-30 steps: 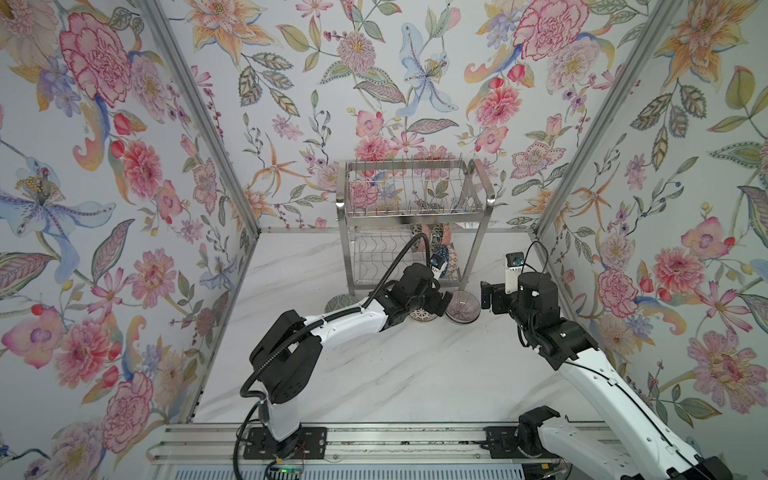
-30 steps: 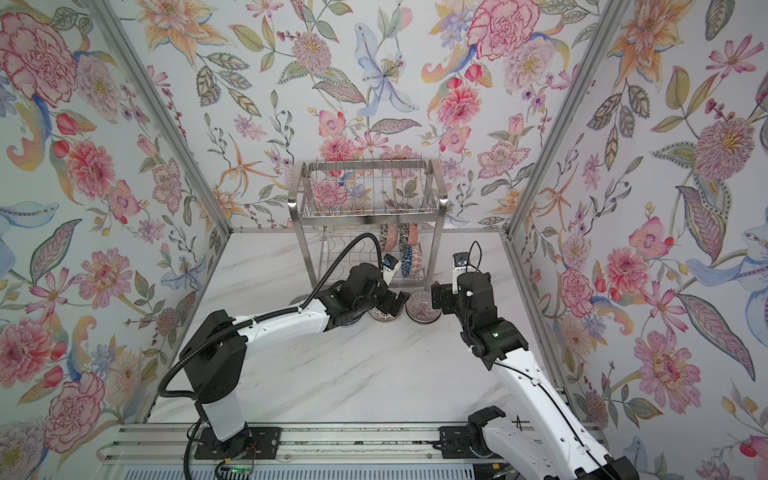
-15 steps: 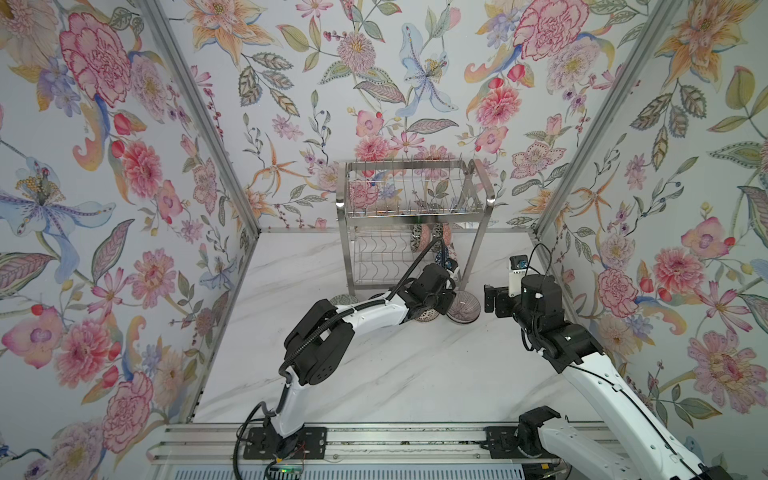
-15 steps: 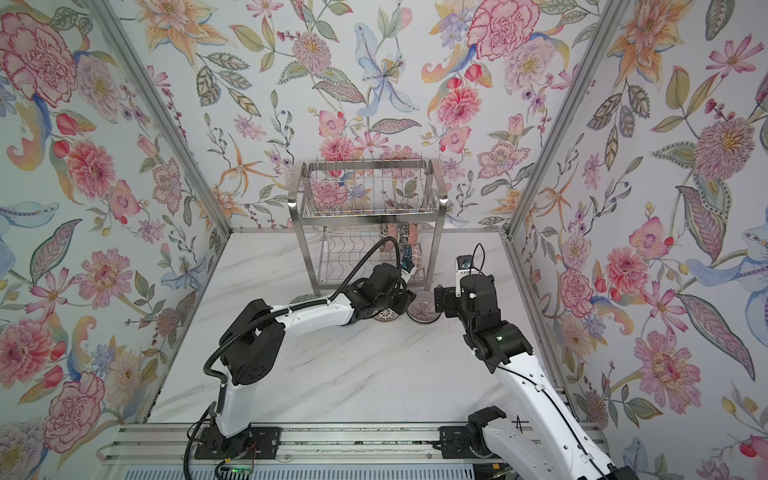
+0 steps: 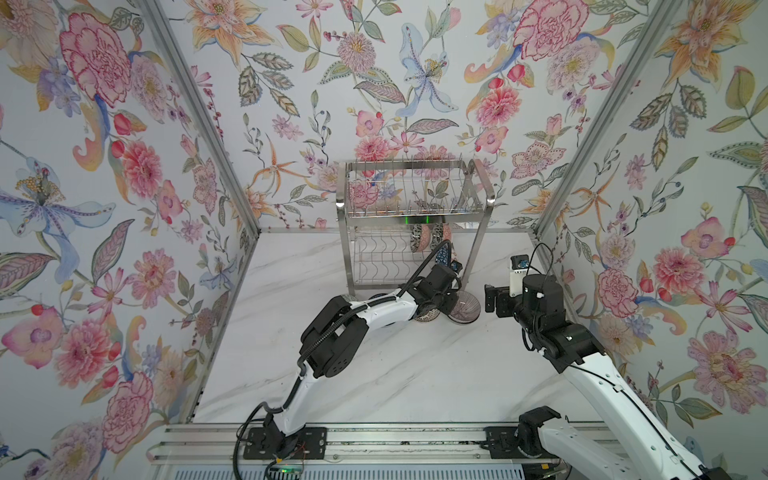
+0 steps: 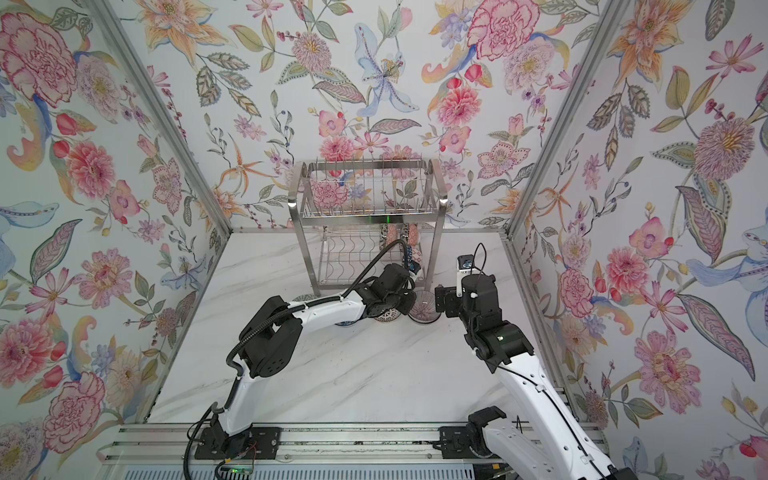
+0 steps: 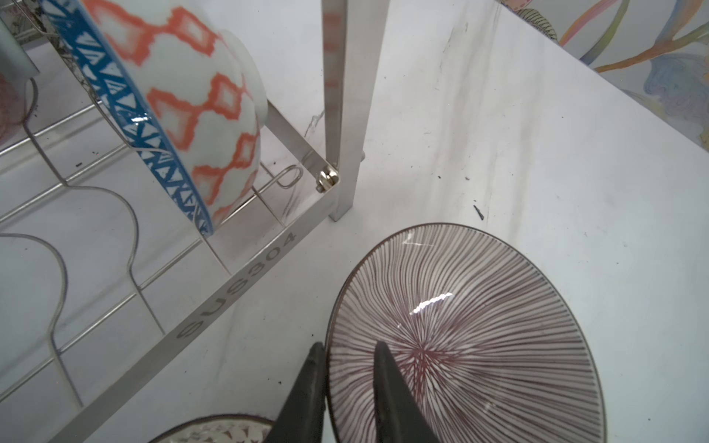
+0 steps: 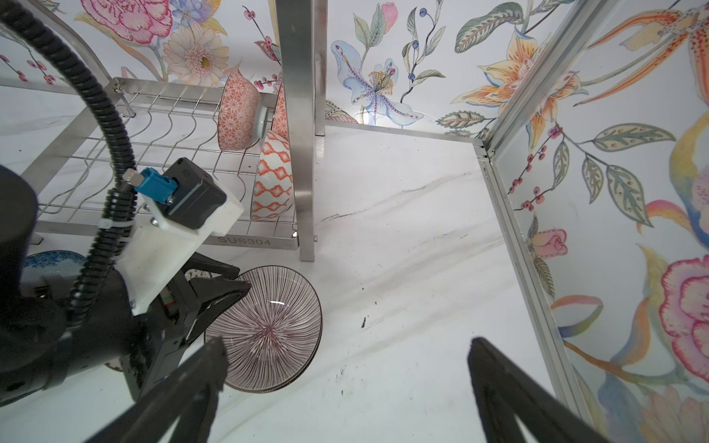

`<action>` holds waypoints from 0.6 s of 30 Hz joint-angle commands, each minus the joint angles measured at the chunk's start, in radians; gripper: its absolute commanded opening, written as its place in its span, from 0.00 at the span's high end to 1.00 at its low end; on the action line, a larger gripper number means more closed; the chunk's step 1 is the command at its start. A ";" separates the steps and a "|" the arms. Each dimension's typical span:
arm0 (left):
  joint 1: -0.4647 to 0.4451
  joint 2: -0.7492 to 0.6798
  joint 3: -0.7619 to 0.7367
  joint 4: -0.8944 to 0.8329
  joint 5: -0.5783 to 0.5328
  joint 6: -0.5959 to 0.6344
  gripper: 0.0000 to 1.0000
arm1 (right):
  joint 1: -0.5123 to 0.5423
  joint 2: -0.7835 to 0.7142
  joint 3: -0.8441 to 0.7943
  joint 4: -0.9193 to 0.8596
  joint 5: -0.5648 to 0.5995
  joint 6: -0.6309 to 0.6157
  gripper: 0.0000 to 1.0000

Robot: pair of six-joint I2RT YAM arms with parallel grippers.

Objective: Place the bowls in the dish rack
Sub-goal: 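Lower left gripper onto purple-striped bowl rim while right arm moves beside rack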

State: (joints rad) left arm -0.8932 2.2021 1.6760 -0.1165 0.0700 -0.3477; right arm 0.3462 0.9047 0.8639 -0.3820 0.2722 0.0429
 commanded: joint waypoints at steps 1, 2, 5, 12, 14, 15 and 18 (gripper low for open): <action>-0.009 0.027 0.037 -0.047 -0.010 0.015 0.80 | -0.006 -0.016 0.015 -0.015 -0.008 0.014 0.01; -0.010 0.028 0.036 -0.049 -0.014 0.016 0.81 | -0.007 -0.016 0.014 -0.016 -0.008 0.015 0.01; -0.013 0.027 0.038 -0.058 -0.028 0.022 0.83 | -0.008 -0.018 0.011 -0.014 -0.010 0.015 0.01; -0.011 0.024 0.042 -0.081 -0.066 0.038 0.76 | -0.009 -0.022 0.009 -0.014 -0.018 0.017 0.01; -0.011 0.017 0.041 -0.084 -0.079 0.042 0.66 | -0.009 -0.024 0.009 -0.014 -0.021 0.017 0.01; -0.010 0.015 0.039 -0.084 -0.082 0.044 0.64 | -0.009 -0.024 0.006 -0.015 -0.021 0.017 0.01; -0.010 0.018 0.042 -0.081 -0.073 0.044 0.64 | -0.009 -0.026 0.005 -0.015 -0.020 0.017 0.01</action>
State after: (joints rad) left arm -0.8944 2.2055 1.6852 -0.1768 0.0181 -0.3183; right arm 0.3443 0.8921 0.8639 -0.3820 0.2638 0.0429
